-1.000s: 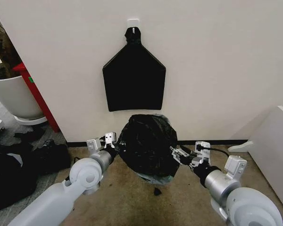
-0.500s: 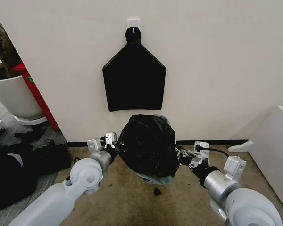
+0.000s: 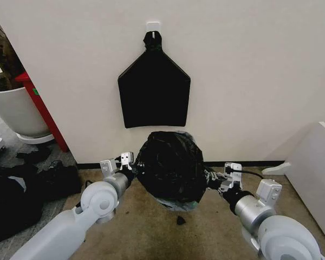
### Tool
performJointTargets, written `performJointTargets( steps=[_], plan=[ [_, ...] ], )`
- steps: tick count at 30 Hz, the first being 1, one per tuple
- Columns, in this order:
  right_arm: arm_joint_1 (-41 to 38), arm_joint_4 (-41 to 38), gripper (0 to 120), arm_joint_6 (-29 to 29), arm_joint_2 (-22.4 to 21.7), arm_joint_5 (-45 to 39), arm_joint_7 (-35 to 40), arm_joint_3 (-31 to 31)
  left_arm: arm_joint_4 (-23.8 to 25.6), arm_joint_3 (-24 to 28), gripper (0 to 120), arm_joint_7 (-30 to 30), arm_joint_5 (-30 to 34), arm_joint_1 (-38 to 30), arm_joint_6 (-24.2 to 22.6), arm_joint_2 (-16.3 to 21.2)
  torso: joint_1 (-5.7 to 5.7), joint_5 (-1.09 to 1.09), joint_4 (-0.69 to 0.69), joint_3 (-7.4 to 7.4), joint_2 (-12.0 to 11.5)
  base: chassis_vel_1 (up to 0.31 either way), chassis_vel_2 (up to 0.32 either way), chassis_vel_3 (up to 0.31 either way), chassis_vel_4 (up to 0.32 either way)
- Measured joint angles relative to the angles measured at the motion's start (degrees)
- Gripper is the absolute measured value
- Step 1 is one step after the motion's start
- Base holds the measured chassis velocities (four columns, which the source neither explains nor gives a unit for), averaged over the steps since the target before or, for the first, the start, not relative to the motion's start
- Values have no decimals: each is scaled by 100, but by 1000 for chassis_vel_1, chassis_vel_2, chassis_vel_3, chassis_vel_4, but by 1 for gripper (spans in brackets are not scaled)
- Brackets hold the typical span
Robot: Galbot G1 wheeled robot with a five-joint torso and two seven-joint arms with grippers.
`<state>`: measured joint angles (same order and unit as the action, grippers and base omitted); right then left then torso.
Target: Place the garbage bag over the trash bin.
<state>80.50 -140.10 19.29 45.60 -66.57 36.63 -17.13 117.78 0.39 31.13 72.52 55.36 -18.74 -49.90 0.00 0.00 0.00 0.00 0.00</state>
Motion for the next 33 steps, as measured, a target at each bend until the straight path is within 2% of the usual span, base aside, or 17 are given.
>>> performJointTargets(
  steps=[5,17,19,23,27,28,32,33],
  plan=[
    [-33,276,0,-2,30,87,-57,-53,62,-18,0,-102,40,21,74,12,0,0,0,0,0,0,0,0,0],
    [-60,1258,0,-74,71,543,-766,-128,186,-107,0,-422,146,123,263,49,0,2,0,0,0,0,0,0,0],
    [-6,1257,0,-89,76,629,-767,-238,164,-138,0,-407,146,131,264,46,0,2,0,0,0,0,0,0,0],
    [199,706,1,-73,44,482,-611,-607,41,-214,0,-373,126,134,268,36,0,-1,-1,0,0,0,0,0,0],
    [157,117,19,-45,11,-91,-360,-979,-72,-238,0,-341,63,122,290,11,0,0,0,0,0,0,0,0,0],
    [157,117,19,-45,11,-91,-360,-979,-72,-238,0,-341,63,122,290,11,0,0,0,0,0,0,0,0,0],
    [25,-242,34,15,11,-973,-185,-1218,-88,-239,0,-338,49,123,290,23,0,-1,0,0,0,0,0,0,0],
    [1,-317,41,58,34,-1442,-59,-1259,-81,-243,0,-342,49,123,291,36,0,-1,0,0,0,0,0,0,0]
  ],
)
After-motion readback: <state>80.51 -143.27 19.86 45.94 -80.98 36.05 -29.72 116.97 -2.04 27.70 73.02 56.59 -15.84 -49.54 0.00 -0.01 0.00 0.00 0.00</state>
